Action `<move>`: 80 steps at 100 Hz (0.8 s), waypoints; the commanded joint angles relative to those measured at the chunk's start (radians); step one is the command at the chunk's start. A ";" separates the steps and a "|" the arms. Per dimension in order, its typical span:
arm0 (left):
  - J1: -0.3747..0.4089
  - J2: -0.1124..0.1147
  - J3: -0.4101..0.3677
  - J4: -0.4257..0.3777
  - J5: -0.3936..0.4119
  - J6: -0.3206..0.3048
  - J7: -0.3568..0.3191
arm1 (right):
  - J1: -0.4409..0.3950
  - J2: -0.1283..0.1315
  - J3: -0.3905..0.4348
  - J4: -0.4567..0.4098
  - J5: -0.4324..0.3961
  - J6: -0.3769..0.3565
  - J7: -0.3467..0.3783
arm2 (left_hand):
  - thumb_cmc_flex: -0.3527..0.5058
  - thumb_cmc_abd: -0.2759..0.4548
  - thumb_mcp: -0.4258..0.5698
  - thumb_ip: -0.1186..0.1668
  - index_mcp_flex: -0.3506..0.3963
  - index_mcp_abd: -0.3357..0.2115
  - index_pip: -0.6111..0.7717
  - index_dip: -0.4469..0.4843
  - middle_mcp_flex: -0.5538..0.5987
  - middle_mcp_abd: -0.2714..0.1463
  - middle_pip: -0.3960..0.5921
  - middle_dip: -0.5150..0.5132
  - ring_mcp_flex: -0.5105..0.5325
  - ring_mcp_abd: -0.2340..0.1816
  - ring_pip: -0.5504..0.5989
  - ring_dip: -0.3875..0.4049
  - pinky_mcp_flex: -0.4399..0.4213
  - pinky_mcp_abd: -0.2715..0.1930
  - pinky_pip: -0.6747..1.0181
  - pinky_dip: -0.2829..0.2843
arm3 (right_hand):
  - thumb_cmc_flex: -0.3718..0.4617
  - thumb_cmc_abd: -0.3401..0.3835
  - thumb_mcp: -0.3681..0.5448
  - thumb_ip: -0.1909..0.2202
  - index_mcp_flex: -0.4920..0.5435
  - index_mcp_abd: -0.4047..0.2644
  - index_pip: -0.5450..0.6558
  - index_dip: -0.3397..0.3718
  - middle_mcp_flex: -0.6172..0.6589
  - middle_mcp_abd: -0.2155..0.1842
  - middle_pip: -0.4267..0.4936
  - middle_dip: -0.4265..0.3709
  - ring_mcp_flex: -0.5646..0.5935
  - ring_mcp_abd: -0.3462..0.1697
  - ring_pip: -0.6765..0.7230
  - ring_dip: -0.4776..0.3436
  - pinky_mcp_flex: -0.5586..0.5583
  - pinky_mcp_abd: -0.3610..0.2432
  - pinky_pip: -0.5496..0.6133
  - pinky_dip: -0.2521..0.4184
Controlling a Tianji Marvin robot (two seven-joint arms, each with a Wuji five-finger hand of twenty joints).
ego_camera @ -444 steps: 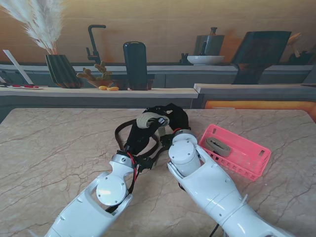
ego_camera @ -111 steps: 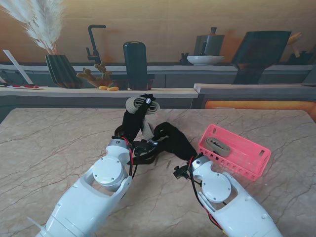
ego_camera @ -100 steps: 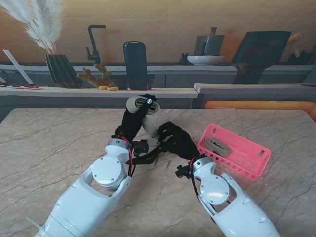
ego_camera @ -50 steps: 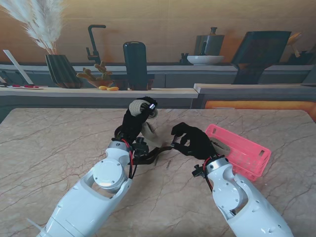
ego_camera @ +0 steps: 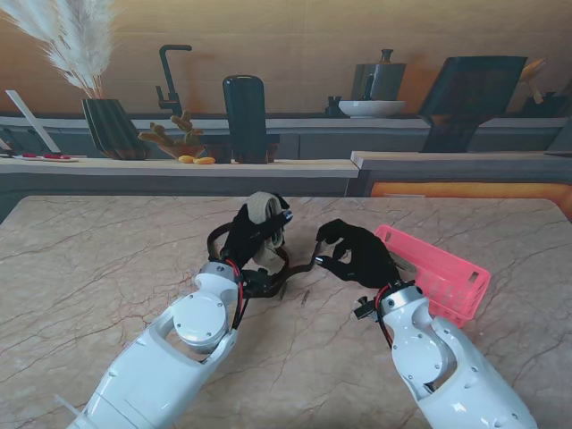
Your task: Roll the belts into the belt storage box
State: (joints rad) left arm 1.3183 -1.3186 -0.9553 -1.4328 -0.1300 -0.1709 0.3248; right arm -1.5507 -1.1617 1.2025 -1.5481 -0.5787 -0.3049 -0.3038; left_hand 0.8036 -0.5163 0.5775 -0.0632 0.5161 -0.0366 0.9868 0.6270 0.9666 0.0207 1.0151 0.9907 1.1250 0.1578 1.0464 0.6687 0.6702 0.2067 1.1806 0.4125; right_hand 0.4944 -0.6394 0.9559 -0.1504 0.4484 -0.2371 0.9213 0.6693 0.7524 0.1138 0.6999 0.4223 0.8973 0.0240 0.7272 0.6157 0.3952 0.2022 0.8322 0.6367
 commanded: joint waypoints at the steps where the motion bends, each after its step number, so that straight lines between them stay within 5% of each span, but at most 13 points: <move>1: -0.005 0.008 0.009 0.021 0.017 0.002 -0.021 | -0.008 0.000 -0.001 -0.023 -0.008 -0.010 -0.005 | -0.025 -0.059 0.101 0.012 -0.025 0.002 0.008 0.022 0.013 -0.031 0.081 0.080 0.113 -0.125 0.143 0.056 0.070 -0.014 0.088 0.013 | -0.039 0.019 -0.017 0.036 0.016 0.014 -0.022 -0.008 0.002 0.004 -0.012 0.014 -0.004 0.002 -0.001 0.005 -0.011 0.008 0.013 -0.007; 16: -0.027 0.023 0.036 0.066 0.128 -0.007 -0.044 | -0.013 0.000 -0.009 -0.053 -0.022 0.004 -0.011 | -0.022 -0.042 0.163 0.047 -0.042 0.041 -0.055 -0.011 0.005 -0.014 0.079 0.155 0.148 -0.185 0.305 0.145 0.157 -0.039 0.147 0.046 | -0.110 0.059 -0.141 0.043 0.034 0.106 -0.124 -0.035 0.015 0.030 -0.017 0.015 -0.009 0.038 -0.005 0.006 0.006 0.035 0.035 0.001; 23: -0.037 0.025 0.051 0.091 0.187 -0.019 -0.035 | -0.013 0.002 -0.017 -0.066 -0.037 0.033 -0.013 | -0.053 0.007 0.198 0.067 -0.045 0.081 -0.191 -0.088 0.002 -0.007 0.076 0.180 0.147 -0.177 0.324 0.143 0.159 -0.038 0.141 0.063 | -0.199 0.138 -0.254 0.059 0.060 0.168 -0.176 -0.044 0.030 0.058 -0.021 0.017 -0.009 0.071 0.007 0.015 0.013 0.060 0.056 0.010; 33: -0.057 0.027 0.075 0.134 0.289 -0.032 0.001 | -0.005 0.002 -0.029 -0.073 -0.051 0.077 -0.013 | -0.052 0.014 0.196 0.080 -0.130 0.121 -0.417 -0.195 -0.002 -0.015 0.070 0.196 0.147 -0.177 0.321 0.139 0.149 -0.044 0.121 0.076 | -0.275 0.176 -0.299 0.075 0.125 0.240 -0.217 -0.041 0.072 0.110 -0.001 0.026 0.018 0.119 0.053 0.035 0.036 0.093 0.113 0.032; 48: -0.084 0.034 0.108 0.182 0.409 -0.039 0.031 | 0.019 0.005 -0.055 -0.068 -0.059 0.140 0.013 | -0.039 -0.006 0.192 0.064 -0.261 0.135 -0.523 -0.290 -0.018 -0.007 0.041 0.182 0.145 -0.161 0.305 0.135 0.124 -0.039 0.104 0.083 | -0.325 0.178 -0.315 0.079 0.197 0.294 -0.276 -0.035 0.118 0.150 0.014 0.027 0.053 0.156 0.094 0.040 0.052 0.115 0.187 0.041; 80: -0.106 0.046 0.153 0.208 0.491 -0.062 0.025 | 0.105 0.012 -0.139 -0.006 -0.060 0.207 0.078 | -0.029 -0.019 0.183 0.037 -0.295 0.137 -0.540 -0.319 -0.022 -0.005 0.021 0.159 0.145 -0.151 0.281 0.132 0.101 -0.035 0.090 0.081 | -0.314 0.172 -0.321 0.078 0.256 0.273 -0.297 -0.016 0.153 0.151 0.012 0.025 0.074 0.172 0.110 0.039 0.060 0.118 0.236 0.034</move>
State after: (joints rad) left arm 1.2114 -1.2682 -0.8088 -1.2234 0.3560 -0.2231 0.3555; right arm -1.4613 -1.1476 1.0790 -1.5700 -0.6178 -0.1017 -0.2365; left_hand 0.7458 -0.5248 0.7274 -0.0250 0.2605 0.1016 0.4793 0.3255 0.9651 0.0199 1.0420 1.1566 1.2084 0.1154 1.1910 0.7272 0.7759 0.1923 1.2747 0.4789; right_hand 0.2187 -0.4933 0.6568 -0.1165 0.6960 0.0772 0.6513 0.6560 0.8833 0.2515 0.7007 0.4358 0.9390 0.1879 0.8139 0.6426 0.4484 0.3010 1.0324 0.6612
